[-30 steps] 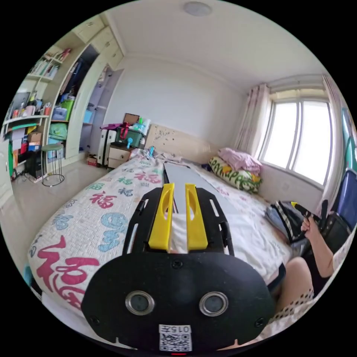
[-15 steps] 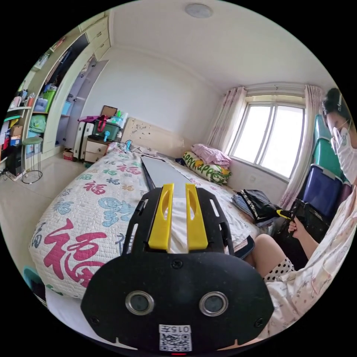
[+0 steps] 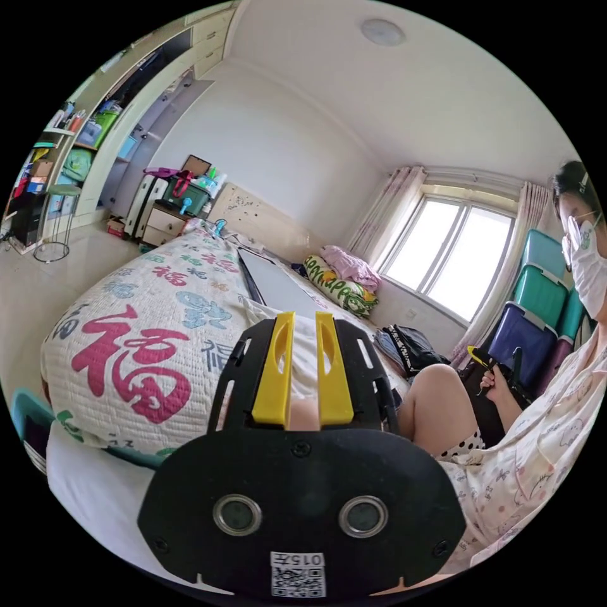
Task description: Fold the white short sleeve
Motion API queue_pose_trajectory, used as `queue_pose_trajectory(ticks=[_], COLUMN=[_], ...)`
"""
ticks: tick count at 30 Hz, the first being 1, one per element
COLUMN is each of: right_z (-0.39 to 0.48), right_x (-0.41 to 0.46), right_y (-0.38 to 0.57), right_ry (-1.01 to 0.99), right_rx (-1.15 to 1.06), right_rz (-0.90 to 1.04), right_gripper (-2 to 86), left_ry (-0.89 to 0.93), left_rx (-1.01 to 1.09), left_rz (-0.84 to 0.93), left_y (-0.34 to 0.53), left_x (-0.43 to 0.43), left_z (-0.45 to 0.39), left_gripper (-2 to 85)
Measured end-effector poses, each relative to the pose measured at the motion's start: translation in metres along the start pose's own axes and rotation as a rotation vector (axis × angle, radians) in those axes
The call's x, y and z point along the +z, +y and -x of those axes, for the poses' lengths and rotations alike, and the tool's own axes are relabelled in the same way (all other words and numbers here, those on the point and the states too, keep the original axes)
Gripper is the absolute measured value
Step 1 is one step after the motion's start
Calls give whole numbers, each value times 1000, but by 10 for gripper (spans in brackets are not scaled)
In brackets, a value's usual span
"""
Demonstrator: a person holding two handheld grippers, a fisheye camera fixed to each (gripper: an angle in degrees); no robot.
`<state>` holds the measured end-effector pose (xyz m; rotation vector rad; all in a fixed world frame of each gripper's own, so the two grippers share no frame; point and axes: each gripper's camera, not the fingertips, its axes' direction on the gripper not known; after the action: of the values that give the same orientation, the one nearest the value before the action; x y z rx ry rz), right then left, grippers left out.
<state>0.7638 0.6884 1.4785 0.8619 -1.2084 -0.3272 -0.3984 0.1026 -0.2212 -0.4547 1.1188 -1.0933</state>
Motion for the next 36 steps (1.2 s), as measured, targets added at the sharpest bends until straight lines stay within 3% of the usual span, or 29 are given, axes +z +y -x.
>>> queue_pose_trajectory(ticks=[11,15,24,28,30,33,36], right_z=[0,2,-35,-104,-159,-257,-319], right_x=[51,85,151,176,198,228,245], right_y=[-123,-170,-300,-369,-397,-426,-442], right_ry=[-221,-319,-705,-772,-854,-1132,-1187], right_rx=[-31,-37,-30,-68,44,271,205], right_rz=[94,137,229,218,224,177,142], right_gripper=[51,52,57,53,36,11,0], left_ry=[-155,-290,-532,-546,-531,-556,-609], left_rx=[-45,-70,-57,-10,7,14,39], left_rz=[-93,-144,-182,-180,-205,-238,-283], left_y=[59,90,116,110,108,102,89], left_x=[-94,-146,-223,-240,-249,-267,-289], left_z=[-39,-75,-170,-226,-249,-278,-301], left_gripper=[62,61,74,84,84,84,84])
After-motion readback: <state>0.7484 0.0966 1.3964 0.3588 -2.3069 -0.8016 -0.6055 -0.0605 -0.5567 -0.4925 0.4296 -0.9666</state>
